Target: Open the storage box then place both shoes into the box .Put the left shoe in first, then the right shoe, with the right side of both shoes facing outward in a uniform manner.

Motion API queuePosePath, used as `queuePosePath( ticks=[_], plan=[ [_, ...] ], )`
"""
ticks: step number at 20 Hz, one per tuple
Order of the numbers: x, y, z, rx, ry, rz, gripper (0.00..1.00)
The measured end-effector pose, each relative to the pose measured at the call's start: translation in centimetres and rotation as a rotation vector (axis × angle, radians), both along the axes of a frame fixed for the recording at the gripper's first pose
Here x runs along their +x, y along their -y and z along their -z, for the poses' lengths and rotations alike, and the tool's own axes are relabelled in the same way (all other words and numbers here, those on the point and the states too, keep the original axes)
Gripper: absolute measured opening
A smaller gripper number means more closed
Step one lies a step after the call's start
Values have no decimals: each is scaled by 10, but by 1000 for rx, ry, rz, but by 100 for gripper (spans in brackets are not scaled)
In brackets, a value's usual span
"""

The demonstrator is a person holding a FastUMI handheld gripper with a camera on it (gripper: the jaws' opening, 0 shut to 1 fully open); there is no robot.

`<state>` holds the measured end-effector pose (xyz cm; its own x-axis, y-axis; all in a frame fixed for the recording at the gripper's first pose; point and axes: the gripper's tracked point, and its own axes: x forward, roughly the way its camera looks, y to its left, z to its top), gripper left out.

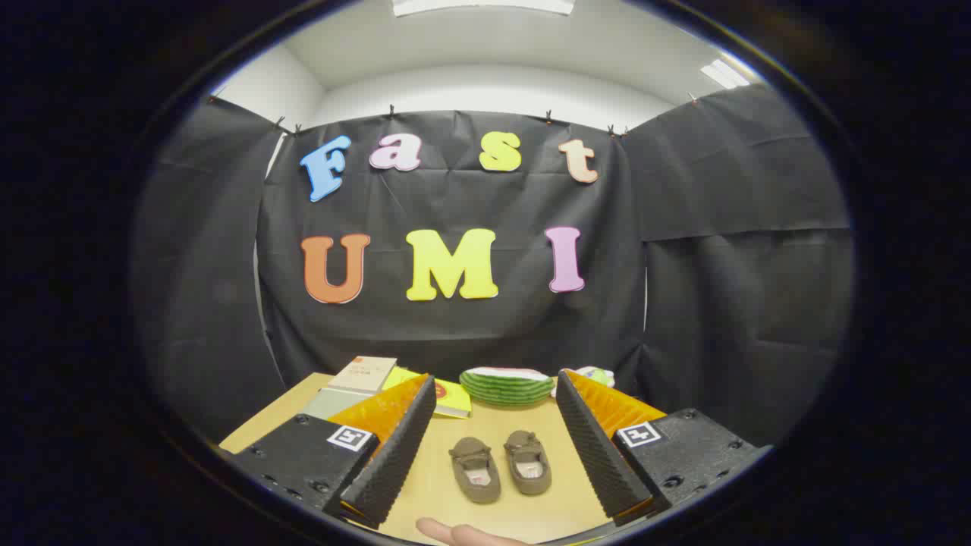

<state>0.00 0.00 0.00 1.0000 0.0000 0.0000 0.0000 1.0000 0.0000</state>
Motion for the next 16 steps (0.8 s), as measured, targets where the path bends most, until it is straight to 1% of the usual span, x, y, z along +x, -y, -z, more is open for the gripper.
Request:
queuePosePath(
  ticks=[5, 8, 14, 16],
  plan=[
    [4, 1, 6, -13, -1, 3, 100],
    [11, -3, 12, -17, -21, -10, 100],
    [32, -13, 13, -2, -61, -49, 100],
    [45, -19, 21, 23, -99, -82, 100]
  ],
)
